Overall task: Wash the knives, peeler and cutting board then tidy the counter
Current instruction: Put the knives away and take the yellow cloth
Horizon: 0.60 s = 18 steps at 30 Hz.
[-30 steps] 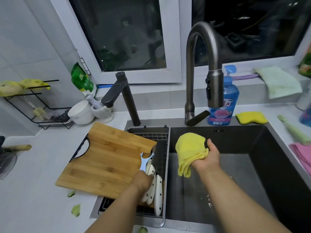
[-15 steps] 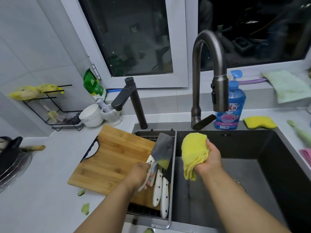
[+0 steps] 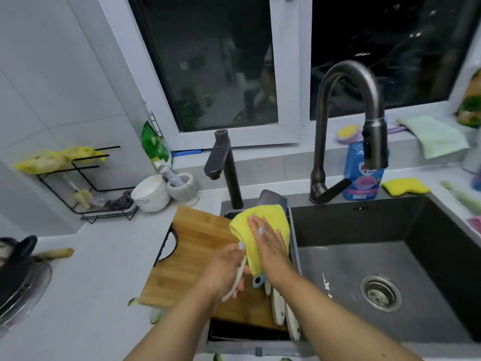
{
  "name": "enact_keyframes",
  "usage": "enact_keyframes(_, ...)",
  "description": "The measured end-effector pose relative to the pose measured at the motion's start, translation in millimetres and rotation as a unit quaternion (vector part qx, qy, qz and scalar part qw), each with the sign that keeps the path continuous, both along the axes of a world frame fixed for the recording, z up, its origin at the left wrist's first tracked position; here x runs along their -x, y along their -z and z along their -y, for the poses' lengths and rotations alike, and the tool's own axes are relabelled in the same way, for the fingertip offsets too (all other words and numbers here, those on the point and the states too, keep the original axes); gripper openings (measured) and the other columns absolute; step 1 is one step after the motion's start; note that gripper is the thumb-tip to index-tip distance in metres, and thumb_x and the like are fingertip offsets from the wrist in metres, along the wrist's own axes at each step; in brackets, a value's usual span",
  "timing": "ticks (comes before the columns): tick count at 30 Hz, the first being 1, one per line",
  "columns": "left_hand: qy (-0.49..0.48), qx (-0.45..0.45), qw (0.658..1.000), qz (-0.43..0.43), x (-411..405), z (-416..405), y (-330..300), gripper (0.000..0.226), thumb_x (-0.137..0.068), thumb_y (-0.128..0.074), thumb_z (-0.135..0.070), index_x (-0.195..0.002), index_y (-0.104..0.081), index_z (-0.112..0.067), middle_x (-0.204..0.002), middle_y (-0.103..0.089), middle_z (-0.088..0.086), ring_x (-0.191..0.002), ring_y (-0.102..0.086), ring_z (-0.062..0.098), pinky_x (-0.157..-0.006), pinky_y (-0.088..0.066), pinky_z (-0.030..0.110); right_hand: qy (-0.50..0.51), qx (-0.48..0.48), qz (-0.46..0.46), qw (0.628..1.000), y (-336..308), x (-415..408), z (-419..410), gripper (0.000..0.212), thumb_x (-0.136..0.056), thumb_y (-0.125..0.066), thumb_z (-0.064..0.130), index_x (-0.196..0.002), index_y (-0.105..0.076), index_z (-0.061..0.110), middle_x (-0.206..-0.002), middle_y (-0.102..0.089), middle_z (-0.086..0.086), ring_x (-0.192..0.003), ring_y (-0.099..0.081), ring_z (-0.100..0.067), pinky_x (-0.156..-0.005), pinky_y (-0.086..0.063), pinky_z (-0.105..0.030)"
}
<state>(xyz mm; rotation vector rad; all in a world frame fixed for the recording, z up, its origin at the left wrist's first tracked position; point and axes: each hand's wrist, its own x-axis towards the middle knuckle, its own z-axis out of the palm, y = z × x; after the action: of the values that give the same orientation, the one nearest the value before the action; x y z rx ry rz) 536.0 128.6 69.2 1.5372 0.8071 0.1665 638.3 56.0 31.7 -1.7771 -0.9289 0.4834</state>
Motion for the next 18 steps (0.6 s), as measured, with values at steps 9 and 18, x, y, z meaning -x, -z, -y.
enact_keyframes(9,0.11,-0.076,0.991,0.009,36,-24,-17,0.025,-0.101,-0.04,-0.038,-0.095,-0.055,-0.02,-0.067,-0.056,0.003,-0.042,-0.045,0.016,-0.038,-0.035,0.023,0.124,0.102,0.079,0.984,-10,-1,-29,0.051,-0.102,-0.013,0.044,-0.149,0.005,0.041,-0.157,0.011,0.021,-0.143,0.019,-0.001,-0.117,0.014,-0.043)
enact_keyframes(18,0.183,-0.07,0.98,0.036,52,-25,-22,0.025,-0.1,-0.041,-0.037,-0.091,-0.059,-0.021,-0.071,-0.057,0.005,-0.045,-0.045,0.016,-0.042,-0.037,0.026,0.302,0.008,-0.081,0.95,-15,-49,-18,0.055,-0.101,-0.024,0.045,-0.152,-0.005,0.034,-0.161,-0.005,0.003,-0.147,-0.007,-0.023,-0.119,-0.01,-0.048)
